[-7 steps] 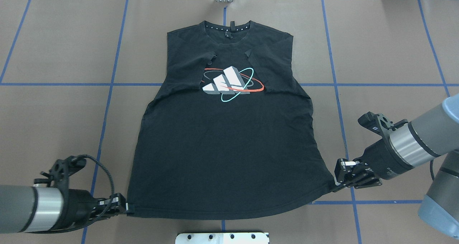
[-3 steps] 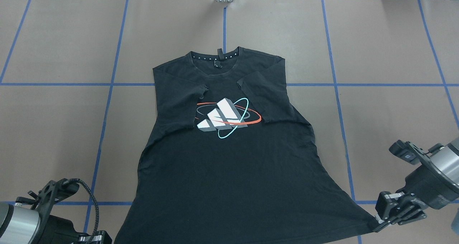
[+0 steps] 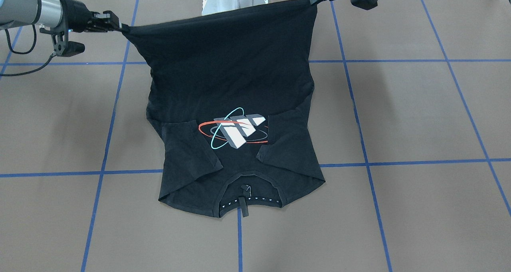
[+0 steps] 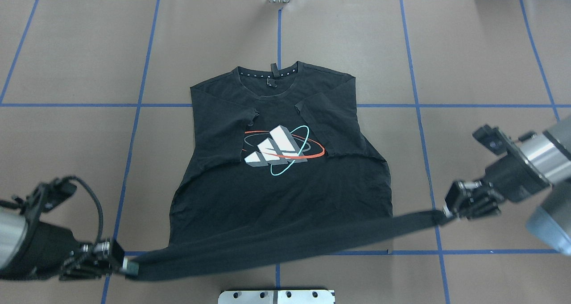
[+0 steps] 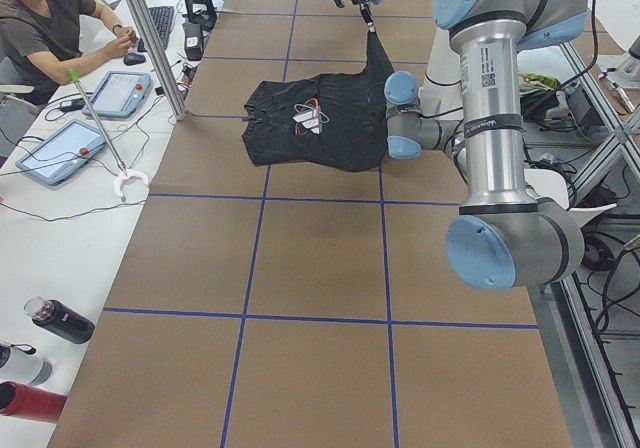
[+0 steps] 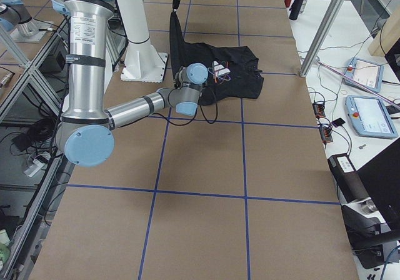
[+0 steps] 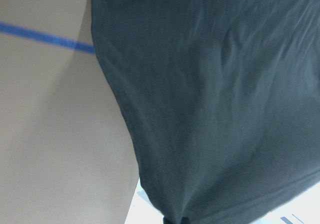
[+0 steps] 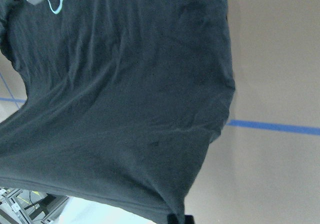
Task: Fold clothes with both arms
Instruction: 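Carry the hem with both grippers toward the collar, folding the shirt in half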
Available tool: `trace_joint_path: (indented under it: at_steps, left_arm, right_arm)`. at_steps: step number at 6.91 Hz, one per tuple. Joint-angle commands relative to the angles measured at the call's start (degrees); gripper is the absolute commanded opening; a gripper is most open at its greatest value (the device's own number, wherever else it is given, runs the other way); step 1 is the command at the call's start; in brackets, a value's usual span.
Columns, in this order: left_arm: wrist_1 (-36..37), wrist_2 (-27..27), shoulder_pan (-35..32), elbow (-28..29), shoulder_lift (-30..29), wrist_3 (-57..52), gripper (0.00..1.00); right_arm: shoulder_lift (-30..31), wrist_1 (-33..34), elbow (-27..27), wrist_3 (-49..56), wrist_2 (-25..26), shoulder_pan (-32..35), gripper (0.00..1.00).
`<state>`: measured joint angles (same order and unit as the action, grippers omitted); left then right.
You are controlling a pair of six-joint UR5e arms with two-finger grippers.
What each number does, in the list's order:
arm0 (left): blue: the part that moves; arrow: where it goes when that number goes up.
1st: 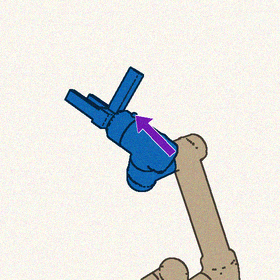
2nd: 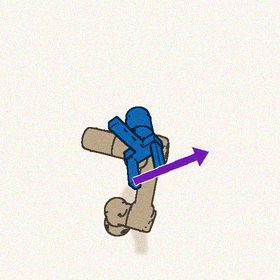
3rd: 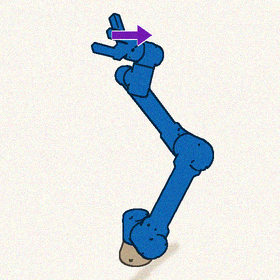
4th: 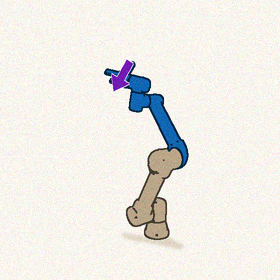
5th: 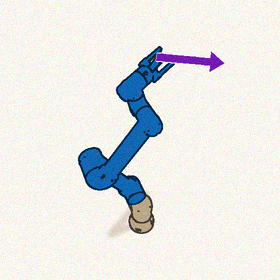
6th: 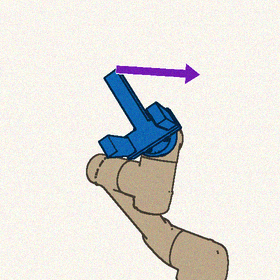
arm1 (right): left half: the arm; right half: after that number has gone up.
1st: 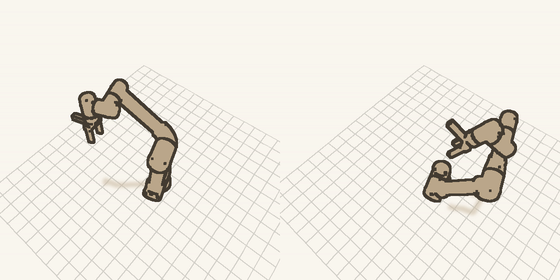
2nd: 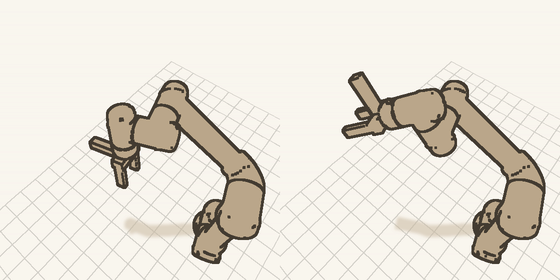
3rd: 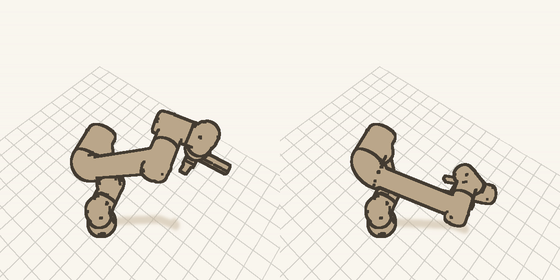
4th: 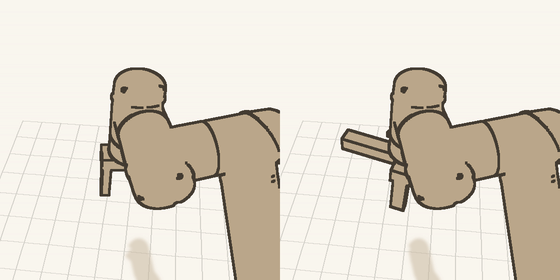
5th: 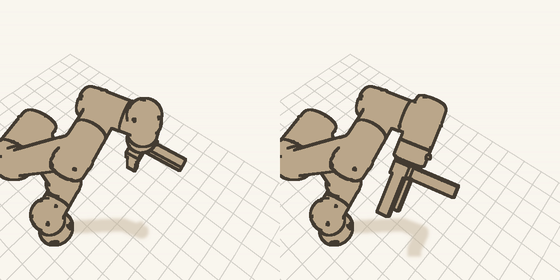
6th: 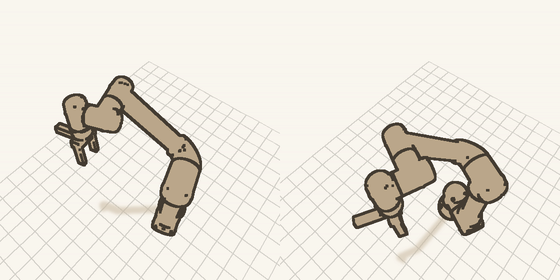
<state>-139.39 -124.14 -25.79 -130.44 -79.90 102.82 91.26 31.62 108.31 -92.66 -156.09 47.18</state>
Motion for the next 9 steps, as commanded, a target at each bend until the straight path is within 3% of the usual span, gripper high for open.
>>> trace_joint_path:
  at_steps: [1, 3, 6, 9]
  left_arm:
    - [0.09, -2.33, -8.28, 6.47, -7.94, -2.62, 0.0]
    - [1.65, -2.25, -14.69, 15.52, -16.56, -4.02, 0.0]
    - [13.33, -1.72, -24.19, 22.14, -26.23, -15.27, 0.0]
    - [12.48, 1.59, -24.4, 31.36, -30.82, -16.77, 0.0]
  right_arm:
    - [-9.58, 0.2, -6.15, 0.02, -0.09, 8.51, 0.0]
    - [-14.16, 0.11, -10.99, 0.73, -0.01, 14.23, 0.0]
    - [-19.35, 0.11, -17.84, 0.73, 5.34, 14.52, 0.0]
    - [-24.28, 0.11, -25.41, 2.3, 10.17, 14.08, 0.0]
